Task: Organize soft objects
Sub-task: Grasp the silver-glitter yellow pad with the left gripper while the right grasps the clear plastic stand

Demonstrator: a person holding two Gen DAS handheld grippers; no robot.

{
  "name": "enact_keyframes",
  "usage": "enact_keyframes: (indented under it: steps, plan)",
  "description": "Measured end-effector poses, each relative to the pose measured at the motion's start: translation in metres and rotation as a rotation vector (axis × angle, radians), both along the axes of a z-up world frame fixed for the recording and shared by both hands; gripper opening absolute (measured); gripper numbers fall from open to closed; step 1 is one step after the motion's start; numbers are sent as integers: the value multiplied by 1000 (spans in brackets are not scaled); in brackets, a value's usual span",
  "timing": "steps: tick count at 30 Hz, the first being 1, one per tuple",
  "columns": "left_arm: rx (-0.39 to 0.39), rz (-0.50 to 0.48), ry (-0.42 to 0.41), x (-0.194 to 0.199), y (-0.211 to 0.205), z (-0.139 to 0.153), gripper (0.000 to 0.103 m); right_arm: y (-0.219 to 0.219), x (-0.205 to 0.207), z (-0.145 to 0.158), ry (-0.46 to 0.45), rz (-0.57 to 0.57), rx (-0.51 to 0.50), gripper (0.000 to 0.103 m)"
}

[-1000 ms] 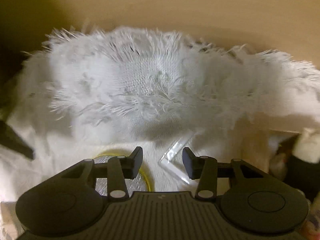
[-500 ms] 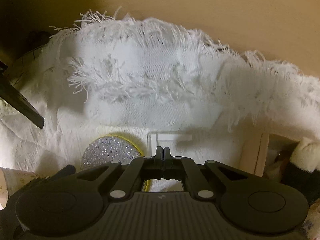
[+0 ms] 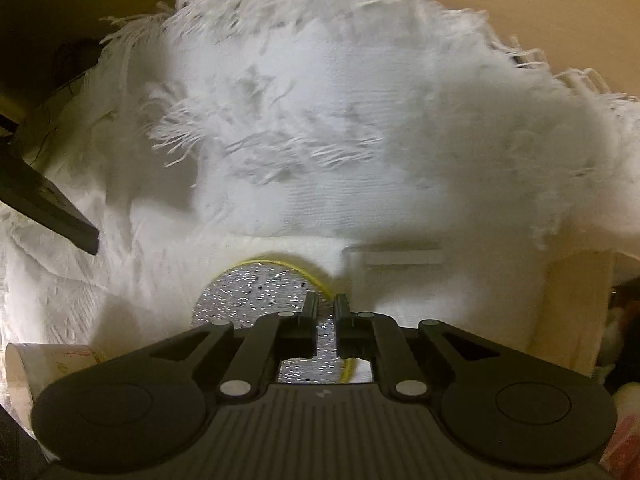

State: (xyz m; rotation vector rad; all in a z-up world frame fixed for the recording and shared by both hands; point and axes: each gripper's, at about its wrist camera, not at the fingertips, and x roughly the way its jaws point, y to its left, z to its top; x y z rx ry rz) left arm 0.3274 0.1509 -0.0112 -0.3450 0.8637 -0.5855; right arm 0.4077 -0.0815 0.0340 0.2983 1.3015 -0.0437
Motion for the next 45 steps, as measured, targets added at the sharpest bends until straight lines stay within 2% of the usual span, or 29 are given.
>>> enact_keyframes:
  steps: [2,4,7,9,11,15,16,21,25,27,29,33,35,38,41,43,45]
  plan:
    - [-35,26,9,0,3,-3,51,5,0,0,-4,14,-10,11]
    - [-28,27,12,-2,3,-2,50,6,0,0,-2,13,-6,11]
    - [70,8,13,-8,-3,7,43,0,-3,1,-8,-2,-6,11]
    - [136,3,4,-11,-6,11,43,2,-6,4,-33,11,-83,11]
    - [140,-2,16,-12,-6,11,43,6,-8,6,-60,24,-151,11]
    - [85,5,31,-8,-5,6,46,0,-7,-2,-8,-1,-59,11]
    - [57,7,28,-6,-4,4,52,1,-7,-3,-5,-1,-60,11]
    - [-47,25,13,-7,2,3,53,2,-8,-7,7,18,-61,11]
    - [-125,-31,-53,-14,4,21,51,-4,-9,-9,4,3,-41,10]
    - [-168,-77,-32,-11,-1,22,45,-5,-11,-7,4,-3,-36,10]
    - [-209,-128,9,-10,-9,18,45,-5,-11,-7,7,2,-12,10]
    - [-70,-55,1,-11,-25,12,45,-9,-16,-3,6,19,-24,10]
    - [-69,-17,-1,-9,-24,10,45,-2,-13,-7,6,13,-20,10]
    - [-39,18,8,-1,-25,10,38,-5,-14,-6,4,13,-8,10]
    - [-10,33,52,7,-25,7,35,-8,-18,-1,-6,19,-7,11]
    - [-19,13,41,4,-22,11,27,-10,-21,10,-43,36,-7,15]
    - [17,-10,-18,-8,-17,20,22,-15,-27,27,-92,54,-18,38]
